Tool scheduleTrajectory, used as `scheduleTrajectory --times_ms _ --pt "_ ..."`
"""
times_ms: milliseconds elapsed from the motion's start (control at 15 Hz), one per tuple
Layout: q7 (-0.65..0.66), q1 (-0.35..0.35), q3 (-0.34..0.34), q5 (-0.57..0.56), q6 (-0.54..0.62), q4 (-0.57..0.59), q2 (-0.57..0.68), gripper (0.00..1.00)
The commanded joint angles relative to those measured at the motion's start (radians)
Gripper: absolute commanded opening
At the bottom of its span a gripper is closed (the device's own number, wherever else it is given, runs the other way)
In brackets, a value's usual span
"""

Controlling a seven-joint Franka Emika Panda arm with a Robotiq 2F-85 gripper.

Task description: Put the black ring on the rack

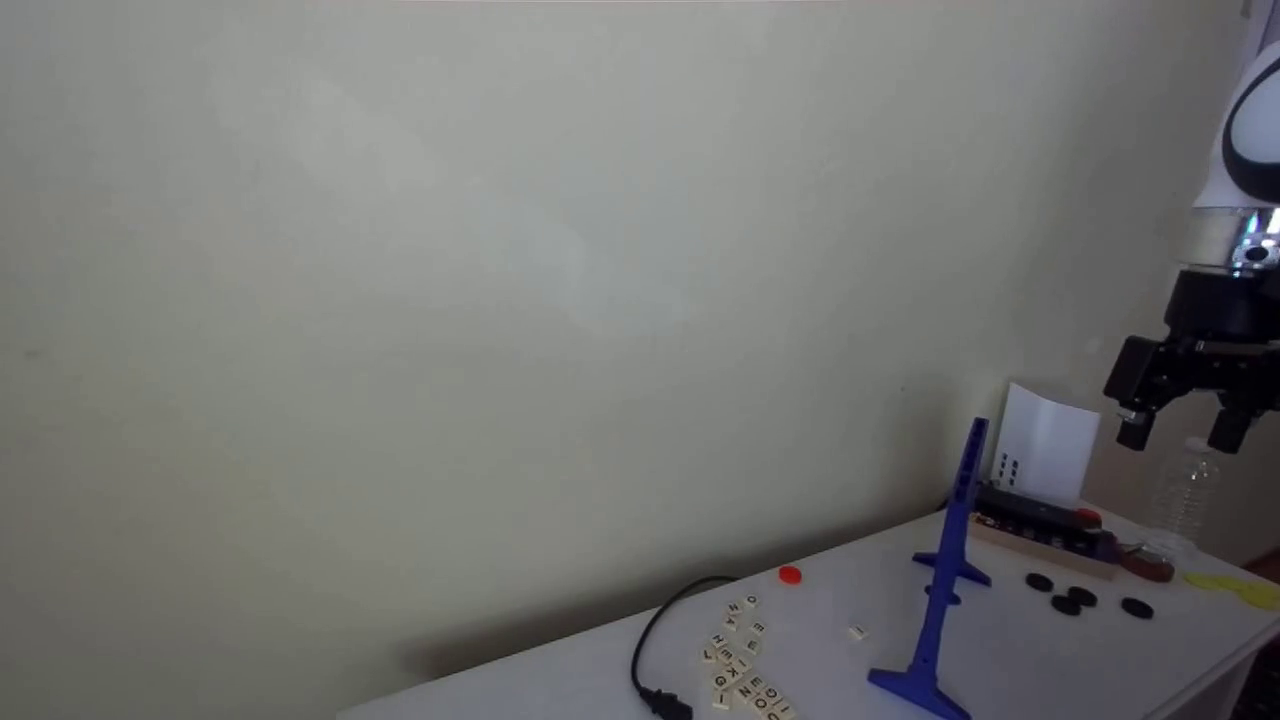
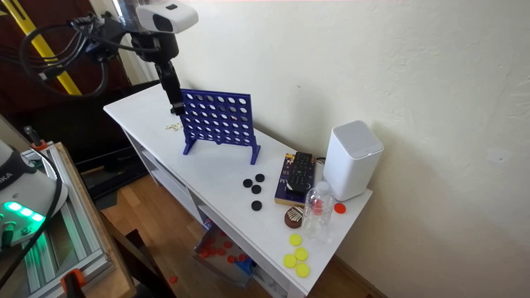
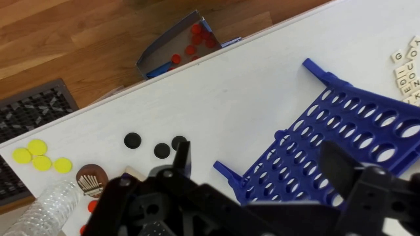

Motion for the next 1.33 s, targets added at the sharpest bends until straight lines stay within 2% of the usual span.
scheduleTrajectory --times_ms 0,67,200,533,600,867,1267 --pt "0.025 -0.06 -0.022 0.005 0.048 0.018 0.07 1.0" --pt "0.002 -0.042 -0.007 0.004 0.025 0.003 0.036 1.0" --pt "0.005 -0.064 -0.017 0.003 0.035 0.008 0.058 1.0" --pt "0.012 -0.067 -0.018 0.003 0.035 0.014 0.063 1.0" --pt "0.046 -0.068 0.0 -0.019 0.016 0.036 0.108 1.0" --pt "0.042 -0.046 -0.003 0.018 -0.052 0.15 0.296 1.0" --pt "0.036 -0.044 -0.009 -0.016 -0.002 0.315 0.542 1.0"
